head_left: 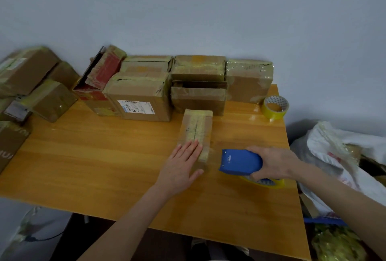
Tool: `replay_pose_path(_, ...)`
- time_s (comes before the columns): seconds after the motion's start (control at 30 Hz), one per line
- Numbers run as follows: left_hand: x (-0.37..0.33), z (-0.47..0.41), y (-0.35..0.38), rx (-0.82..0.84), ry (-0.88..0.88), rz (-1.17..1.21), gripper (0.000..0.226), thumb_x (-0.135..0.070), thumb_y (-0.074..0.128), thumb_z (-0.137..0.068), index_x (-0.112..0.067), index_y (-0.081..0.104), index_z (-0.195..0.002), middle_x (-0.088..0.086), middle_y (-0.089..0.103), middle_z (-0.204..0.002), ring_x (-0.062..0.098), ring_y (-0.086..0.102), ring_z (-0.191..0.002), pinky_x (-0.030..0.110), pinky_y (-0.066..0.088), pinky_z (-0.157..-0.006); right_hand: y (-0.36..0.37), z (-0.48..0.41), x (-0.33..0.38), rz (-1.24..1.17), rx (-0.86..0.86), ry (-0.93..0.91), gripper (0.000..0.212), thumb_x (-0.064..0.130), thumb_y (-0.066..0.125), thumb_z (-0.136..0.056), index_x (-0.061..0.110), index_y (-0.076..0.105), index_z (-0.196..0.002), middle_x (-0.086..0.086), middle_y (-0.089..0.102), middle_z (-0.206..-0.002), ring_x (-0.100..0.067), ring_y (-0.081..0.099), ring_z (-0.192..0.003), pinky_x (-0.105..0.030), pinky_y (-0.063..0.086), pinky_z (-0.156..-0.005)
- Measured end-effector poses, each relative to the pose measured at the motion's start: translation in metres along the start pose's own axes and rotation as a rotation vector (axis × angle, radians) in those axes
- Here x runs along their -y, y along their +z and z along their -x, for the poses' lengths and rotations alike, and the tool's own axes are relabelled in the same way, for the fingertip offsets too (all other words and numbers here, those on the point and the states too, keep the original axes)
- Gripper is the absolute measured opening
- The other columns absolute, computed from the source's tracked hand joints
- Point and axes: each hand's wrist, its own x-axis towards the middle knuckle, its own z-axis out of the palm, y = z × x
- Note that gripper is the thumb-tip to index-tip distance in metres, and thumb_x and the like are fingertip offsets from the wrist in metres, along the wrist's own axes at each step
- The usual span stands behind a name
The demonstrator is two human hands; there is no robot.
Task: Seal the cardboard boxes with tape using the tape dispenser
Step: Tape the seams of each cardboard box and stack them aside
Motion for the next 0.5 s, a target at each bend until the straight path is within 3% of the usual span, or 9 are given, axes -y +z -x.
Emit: replay_pose_path(0.5,0.003,0.001,0.0,-0.013,0.011,-0.008,0.072,-0.057,0.027,-0.098,-0.026,-0.009,-0.152,-0.006,-0.018,-0.155,0.011,-0.02,-0.144,0.032,-0.012,-0.118,-0.026,-0.039,0.04,0.018,0.148,-0.032,0.067,0.06,0.066,-0.066,0.04,0.045,-0.126,0.012,0.058,-0.094,-0.016,0.056,-0.085,-0.033,0.048,-0.064)
